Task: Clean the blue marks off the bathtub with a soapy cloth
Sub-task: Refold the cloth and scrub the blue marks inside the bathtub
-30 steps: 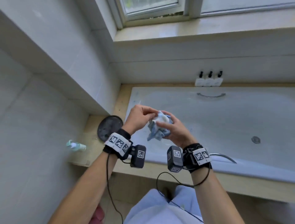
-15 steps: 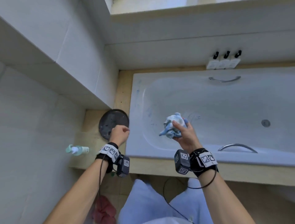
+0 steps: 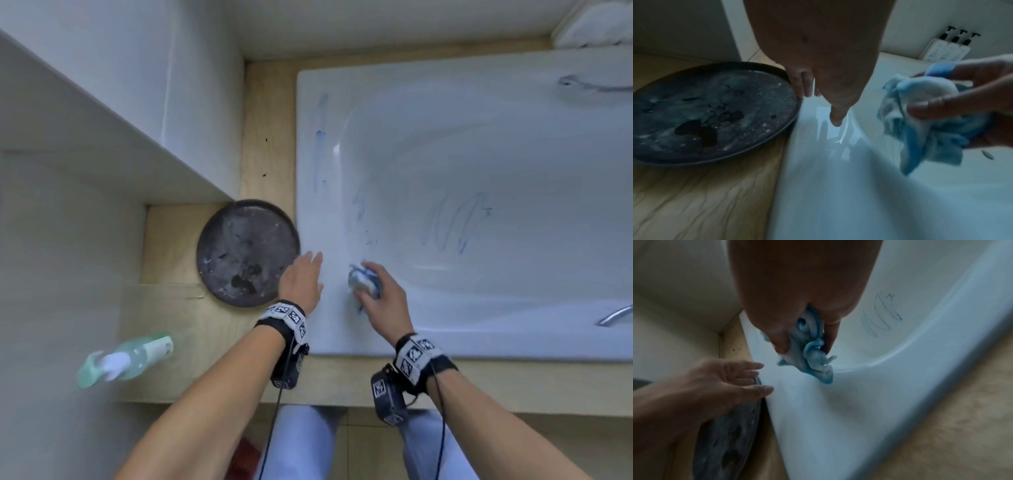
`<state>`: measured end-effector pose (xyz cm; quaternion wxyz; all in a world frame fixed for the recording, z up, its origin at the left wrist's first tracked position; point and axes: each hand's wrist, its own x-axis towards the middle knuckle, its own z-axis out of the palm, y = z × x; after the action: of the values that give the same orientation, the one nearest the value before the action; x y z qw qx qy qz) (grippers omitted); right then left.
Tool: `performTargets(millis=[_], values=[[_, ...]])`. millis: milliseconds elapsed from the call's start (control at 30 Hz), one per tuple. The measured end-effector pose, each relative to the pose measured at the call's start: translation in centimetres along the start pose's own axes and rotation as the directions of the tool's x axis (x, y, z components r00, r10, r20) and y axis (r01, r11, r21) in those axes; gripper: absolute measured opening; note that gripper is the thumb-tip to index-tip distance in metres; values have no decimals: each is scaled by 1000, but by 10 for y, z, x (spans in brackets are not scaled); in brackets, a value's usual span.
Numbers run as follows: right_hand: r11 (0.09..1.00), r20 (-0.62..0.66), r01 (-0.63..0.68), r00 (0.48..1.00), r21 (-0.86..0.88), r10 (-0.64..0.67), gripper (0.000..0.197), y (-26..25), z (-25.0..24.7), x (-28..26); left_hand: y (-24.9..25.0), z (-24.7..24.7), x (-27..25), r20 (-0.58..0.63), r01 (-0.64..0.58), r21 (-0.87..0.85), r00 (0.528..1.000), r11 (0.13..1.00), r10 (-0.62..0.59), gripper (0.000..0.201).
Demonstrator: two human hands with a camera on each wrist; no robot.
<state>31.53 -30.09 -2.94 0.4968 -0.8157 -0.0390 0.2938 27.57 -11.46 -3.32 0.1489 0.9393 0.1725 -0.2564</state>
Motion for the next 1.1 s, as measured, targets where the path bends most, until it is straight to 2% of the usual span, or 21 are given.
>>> performTargets(millis=[100,167,300,400,467,533,633,700,800,900,1000,1100], values=[[998,-139,29,990,62,-20,38,-3,5,64,-11,11,38,-31,-44,44,998,998,46,76],[993,-210,83,976,83,-64,39,-18,1,110,-13,14,58,-7,-83,66,996,994,84,83],[979,-283,187,946,84,-156,41,-59,-8,208,-13,16,77,68,-75,53,995,996,72,93],[968,-264,251,933,-13,-246,39,-88,-11,281,-12,15,83,141,-60,28,988,998,56,93],[944,-220,312,918,-111,-330,38,-106,-11,327,-10,12,88,169,-77,70,984,995,64,93],[923,-181,359,907,-138,-380,43,-125,-11,369,-9,11,90,185,-117,143,979,983,90,91],[918,-157,362,909,-158,-386,53,-149,-12,428,-13,15,91,188,-161,197,974,967,124,88],[916,-131,329,922,-230,-364,54,-155,-9,456,-16,18,91,202,-177,202,970,963,136,87],[882,-56,325,929,-342,-365,53,-143,9,473,-17,20,95,227,-203,199,961,959,156,87],[837,13,408,901,-365,-433,52,-124,31,466,-12,17,95,245,-207,182,956,961,159,86],[787,121,504,860,-356,-496,52,-111,48,437,-12,14,93,240,-190,157,959,969,149,86],[709,218,589,806,-387,-550,50,-90,65,383,-13,13,91,248,-165,110,960,980,134,90]])
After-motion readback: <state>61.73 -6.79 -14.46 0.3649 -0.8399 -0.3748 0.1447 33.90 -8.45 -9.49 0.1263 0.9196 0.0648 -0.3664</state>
